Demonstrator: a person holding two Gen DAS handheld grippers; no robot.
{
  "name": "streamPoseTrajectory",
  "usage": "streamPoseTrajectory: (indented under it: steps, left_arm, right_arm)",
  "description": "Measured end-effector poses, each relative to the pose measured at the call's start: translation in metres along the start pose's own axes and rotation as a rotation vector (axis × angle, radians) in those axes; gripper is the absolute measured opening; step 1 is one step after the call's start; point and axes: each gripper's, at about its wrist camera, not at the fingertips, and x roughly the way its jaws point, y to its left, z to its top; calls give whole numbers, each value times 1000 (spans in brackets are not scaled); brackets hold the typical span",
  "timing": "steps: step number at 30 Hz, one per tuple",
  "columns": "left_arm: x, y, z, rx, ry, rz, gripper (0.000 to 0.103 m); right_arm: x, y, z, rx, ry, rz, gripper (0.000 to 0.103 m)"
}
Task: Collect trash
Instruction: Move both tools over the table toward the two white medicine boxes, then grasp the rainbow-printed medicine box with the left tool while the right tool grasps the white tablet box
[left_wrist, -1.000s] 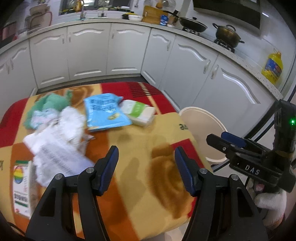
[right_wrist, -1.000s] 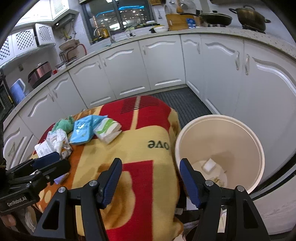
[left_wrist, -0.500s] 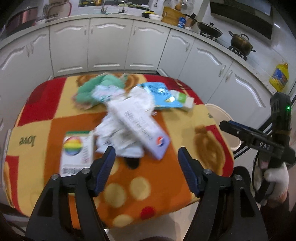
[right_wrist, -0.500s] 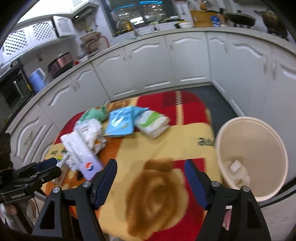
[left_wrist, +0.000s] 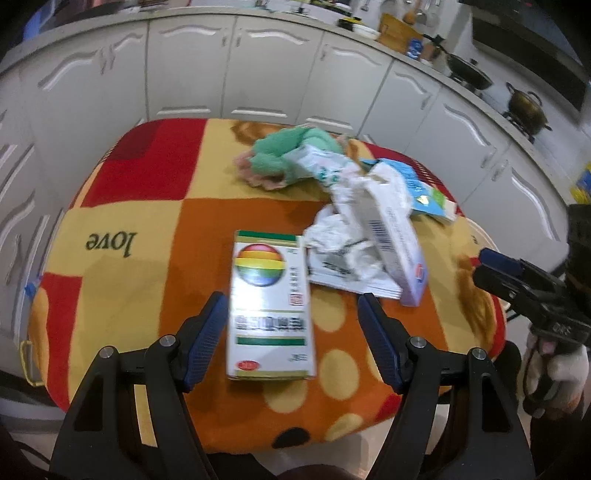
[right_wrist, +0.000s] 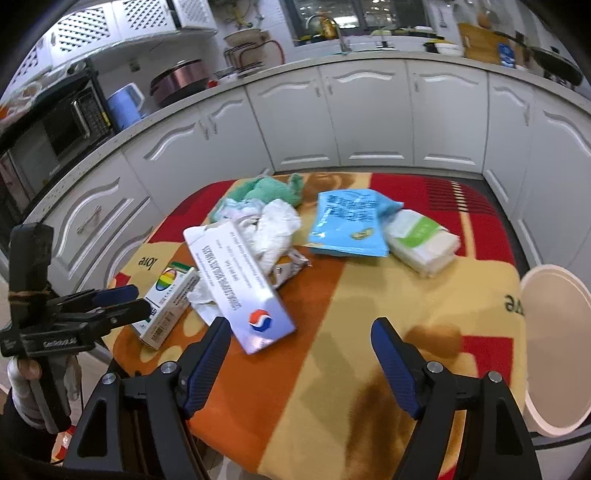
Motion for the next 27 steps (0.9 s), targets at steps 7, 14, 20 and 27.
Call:
streamPoseTrajectory:
  steps: [7, 14, 20, 27]
  left_arm:
    - [19, 0, 2, 10, 46, 28, 72]
    - [37, 1, 5, -12, 71, 39, 72]
    - [43, 5, 7, -39, 61, 48, 72]
    - [47, 6, 8, -47, 52, 60, 72]
  right_arm:
    - [19, 15, 6, -66, 20, 21, 84]
    - [43, 28, 11, -127, 44, 33, 84]
    - [60, 30, 15, -146, 54, 37, 84]
    - [73, 34, 18, -154, 74, 46, 78]
